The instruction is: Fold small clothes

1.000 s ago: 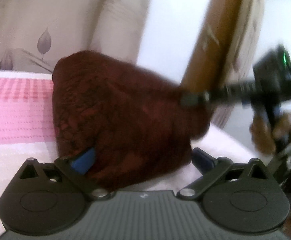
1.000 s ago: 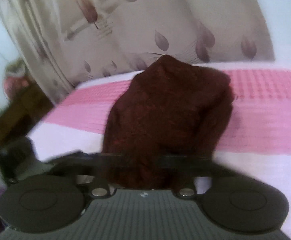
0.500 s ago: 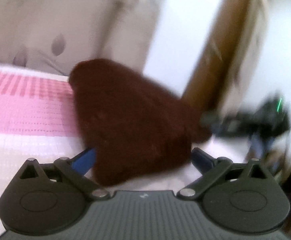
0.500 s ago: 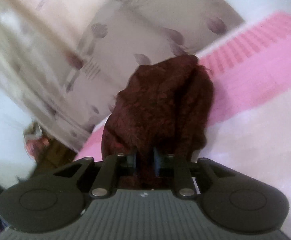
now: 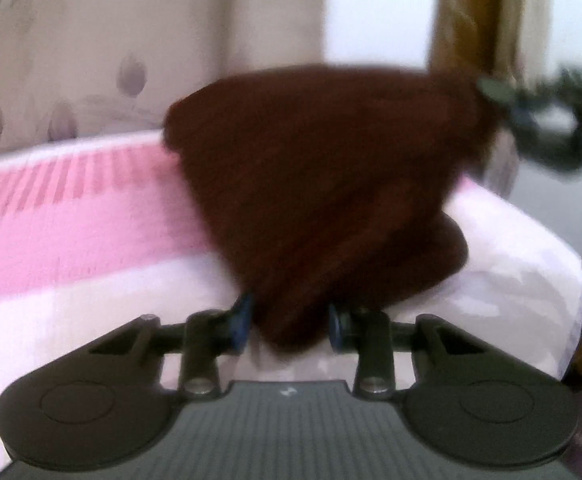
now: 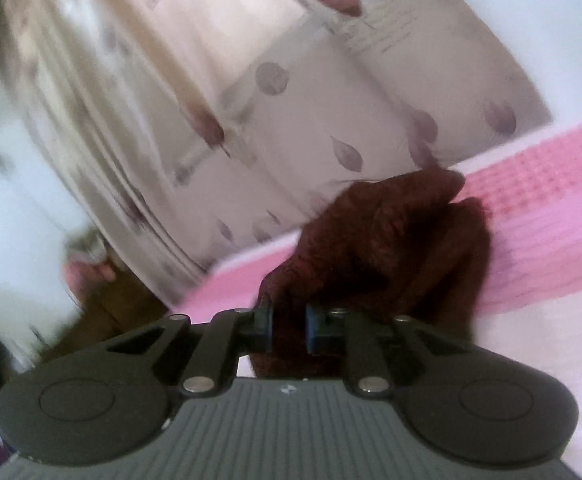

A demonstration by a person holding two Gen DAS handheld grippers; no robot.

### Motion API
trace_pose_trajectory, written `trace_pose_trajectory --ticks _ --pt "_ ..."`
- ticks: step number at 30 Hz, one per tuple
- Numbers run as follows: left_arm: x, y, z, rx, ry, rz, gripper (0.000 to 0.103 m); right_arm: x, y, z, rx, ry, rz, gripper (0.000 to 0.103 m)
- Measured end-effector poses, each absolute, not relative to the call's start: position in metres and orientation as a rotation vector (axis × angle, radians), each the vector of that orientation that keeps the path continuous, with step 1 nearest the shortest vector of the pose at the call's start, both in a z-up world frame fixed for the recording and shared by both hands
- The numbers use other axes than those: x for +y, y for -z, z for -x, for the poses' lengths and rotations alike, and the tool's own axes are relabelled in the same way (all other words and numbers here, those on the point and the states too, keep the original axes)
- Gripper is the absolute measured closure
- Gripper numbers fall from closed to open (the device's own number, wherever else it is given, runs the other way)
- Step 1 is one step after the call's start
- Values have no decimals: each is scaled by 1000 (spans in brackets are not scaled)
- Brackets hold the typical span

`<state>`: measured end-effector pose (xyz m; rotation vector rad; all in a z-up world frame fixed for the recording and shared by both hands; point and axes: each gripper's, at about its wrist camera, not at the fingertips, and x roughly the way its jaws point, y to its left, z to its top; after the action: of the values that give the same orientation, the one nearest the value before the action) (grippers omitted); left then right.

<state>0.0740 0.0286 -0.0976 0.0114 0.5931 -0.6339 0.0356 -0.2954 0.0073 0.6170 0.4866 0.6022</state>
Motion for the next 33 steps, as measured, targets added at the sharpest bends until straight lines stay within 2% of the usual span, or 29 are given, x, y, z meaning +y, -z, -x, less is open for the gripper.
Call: trace_pose_trajectory --ticks 3,8,10,17,21,24,26,28,31,33 --pt "33 97 -72 579 617 -7 67 -318 18 -30 489 -588 -874 84" --pt "36 97 -75 593 594 19 67 -349 78 -3 513 -472 -1135 85" --pt "36 97 -71 590 599 26 67 -349 84 5 502 -488 -1179 85" --pt "33 96 -63 571 588 -9 67 -324 43 -4 524 -494 -867 85" --pt "34 95 -64 572 588 1 66 -306 25 -22 567 -501 -690 68" --pt "32 95 -66 579 569 -16 66 -301 20 -34 587 -522 -654 66" --pt "36 97 -74 625 538 28 64 -291 17 -42 613 -549 -608 81" --pt "42 97 -79 642 525 69 64 -288 11 -46 611 -573 -623 82" --pt "48 98 -82 647 489 107 64 -316 -13 -38 468 -608 -790 88" --pt "55 100 -85 657 462 144 64 -336 -6 -25 411 -586 -932 90"
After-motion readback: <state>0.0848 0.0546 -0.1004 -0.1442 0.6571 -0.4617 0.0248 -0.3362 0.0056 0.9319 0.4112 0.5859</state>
